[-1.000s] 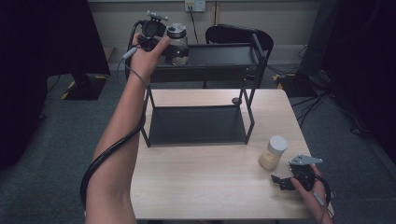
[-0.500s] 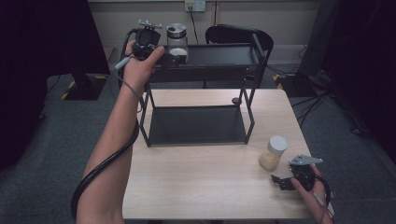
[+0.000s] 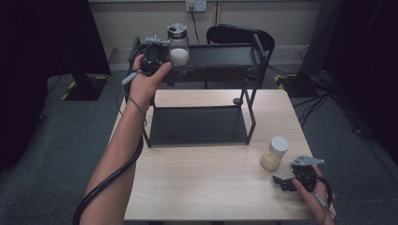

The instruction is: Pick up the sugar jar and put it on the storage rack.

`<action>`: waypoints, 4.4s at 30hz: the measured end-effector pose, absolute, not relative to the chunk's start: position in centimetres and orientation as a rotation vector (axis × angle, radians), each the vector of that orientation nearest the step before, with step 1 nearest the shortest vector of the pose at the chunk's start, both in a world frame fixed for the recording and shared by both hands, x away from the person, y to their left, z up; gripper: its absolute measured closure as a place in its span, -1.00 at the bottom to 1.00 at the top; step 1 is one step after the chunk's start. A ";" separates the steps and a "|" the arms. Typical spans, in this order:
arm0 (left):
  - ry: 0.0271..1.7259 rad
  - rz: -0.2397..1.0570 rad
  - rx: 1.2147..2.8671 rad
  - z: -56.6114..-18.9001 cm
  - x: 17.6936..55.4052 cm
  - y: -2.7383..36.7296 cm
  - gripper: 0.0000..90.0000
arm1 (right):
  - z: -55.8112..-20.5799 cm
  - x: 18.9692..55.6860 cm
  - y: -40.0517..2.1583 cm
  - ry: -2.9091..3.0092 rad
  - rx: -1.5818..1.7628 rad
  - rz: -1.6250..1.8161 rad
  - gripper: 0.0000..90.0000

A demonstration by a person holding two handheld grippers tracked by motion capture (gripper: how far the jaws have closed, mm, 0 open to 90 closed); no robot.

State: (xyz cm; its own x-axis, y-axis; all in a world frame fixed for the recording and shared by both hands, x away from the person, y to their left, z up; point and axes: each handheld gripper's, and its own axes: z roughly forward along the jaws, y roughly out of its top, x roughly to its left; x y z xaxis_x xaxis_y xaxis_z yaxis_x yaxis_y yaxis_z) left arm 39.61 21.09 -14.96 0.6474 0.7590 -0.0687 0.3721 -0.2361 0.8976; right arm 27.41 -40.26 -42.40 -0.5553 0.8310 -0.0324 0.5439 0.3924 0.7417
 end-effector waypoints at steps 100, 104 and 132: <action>0.865 0.264 1.896 -35.7 34.9 21.7 -0.95 | -42.4 27.4 -40.2 2.255 1.184 0.979 -1.00; 0.873 0.258 1.899 -36.8 34.7 21.7 -0.95 | -42.4 27.4 -40.2 2.255 1.184 0.979 -1.00; 0.956 0.282 1.932 -41.8 32.6 23.2 -0.95 | -42.4 27.4 -40.2 2.255 1.184 0.979 -1.00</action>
State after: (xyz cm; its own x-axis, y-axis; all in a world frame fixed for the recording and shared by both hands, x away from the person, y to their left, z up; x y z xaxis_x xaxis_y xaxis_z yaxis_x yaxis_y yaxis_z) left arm 32.63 23.24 -41.83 0.6703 0.7195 -0.1815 0.5059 -0.2642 0.8212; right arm 27.37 -40.24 -42.42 -0.5550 0.8312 -0.0334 0.5432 0.3926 0.7422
